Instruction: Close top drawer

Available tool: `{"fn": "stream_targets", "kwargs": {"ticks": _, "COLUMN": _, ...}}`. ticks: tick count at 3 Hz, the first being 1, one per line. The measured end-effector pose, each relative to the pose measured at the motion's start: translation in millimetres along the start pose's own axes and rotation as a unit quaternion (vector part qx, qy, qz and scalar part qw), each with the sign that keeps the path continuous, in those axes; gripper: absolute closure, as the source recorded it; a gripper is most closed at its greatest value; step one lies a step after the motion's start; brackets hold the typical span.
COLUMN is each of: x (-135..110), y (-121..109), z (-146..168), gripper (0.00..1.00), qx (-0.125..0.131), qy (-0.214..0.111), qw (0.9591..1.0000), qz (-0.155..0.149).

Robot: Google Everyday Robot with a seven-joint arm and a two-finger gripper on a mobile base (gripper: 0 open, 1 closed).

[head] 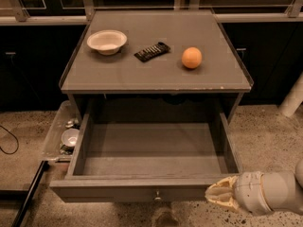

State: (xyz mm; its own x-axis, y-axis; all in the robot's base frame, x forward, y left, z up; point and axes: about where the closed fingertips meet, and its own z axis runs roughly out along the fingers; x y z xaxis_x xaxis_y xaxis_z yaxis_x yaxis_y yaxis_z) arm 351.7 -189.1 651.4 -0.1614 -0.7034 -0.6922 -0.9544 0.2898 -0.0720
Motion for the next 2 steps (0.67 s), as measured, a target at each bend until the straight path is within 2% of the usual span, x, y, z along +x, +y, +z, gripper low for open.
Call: {"fn": "stream_targets", "kwargs": {"ticks": 2, "x": -0.3, "y": 0.0, "z": 0.2, "gripper": 0.12, "qx": 0.000, "qy": 0.000, "qw": 1.0000, "qz": -0.001}}
